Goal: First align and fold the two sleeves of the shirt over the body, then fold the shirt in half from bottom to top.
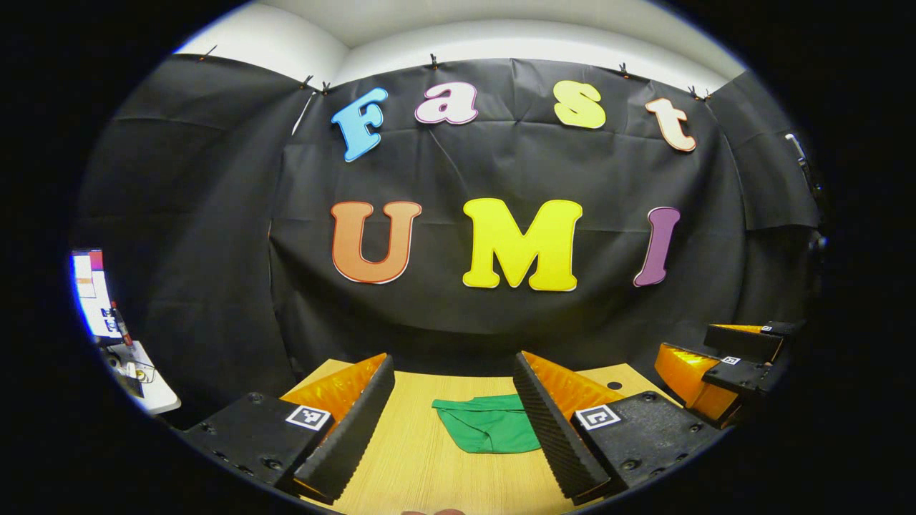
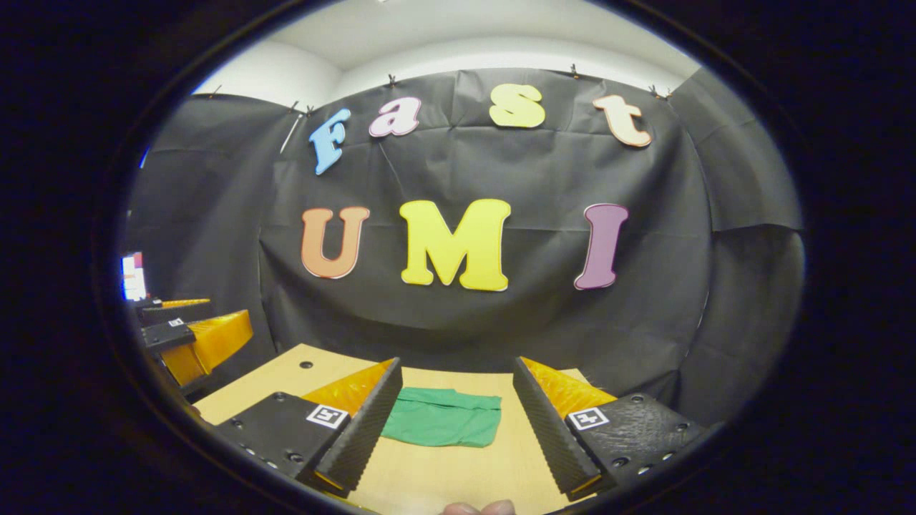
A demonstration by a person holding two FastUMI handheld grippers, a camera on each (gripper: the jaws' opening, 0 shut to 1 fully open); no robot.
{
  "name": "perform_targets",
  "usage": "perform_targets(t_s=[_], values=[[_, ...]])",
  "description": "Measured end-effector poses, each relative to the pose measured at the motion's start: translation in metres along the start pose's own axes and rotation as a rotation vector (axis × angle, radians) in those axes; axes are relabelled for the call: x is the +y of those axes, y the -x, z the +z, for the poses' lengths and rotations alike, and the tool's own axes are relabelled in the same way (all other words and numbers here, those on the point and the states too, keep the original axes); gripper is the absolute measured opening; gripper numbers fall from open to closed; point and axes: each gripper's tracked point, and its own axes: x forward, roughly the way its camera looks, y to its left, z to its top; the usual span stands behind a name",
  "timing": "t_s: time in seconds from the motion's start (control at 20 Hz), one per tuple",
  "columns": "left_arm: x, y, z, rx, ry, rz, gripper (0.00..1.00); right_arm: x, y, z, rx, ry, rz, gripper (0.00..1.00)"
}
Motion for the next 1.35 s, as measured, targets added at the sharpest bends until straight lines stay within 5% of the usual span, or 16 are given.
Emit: perform_targets(t_s=[1.35], values=[[0.004, -0.008, 0.012, -0.034, -0.016, 0.012, 1.0, -0.004, -0.003, 0.01, -0.029, -0.033, -0.003, 0.96]])
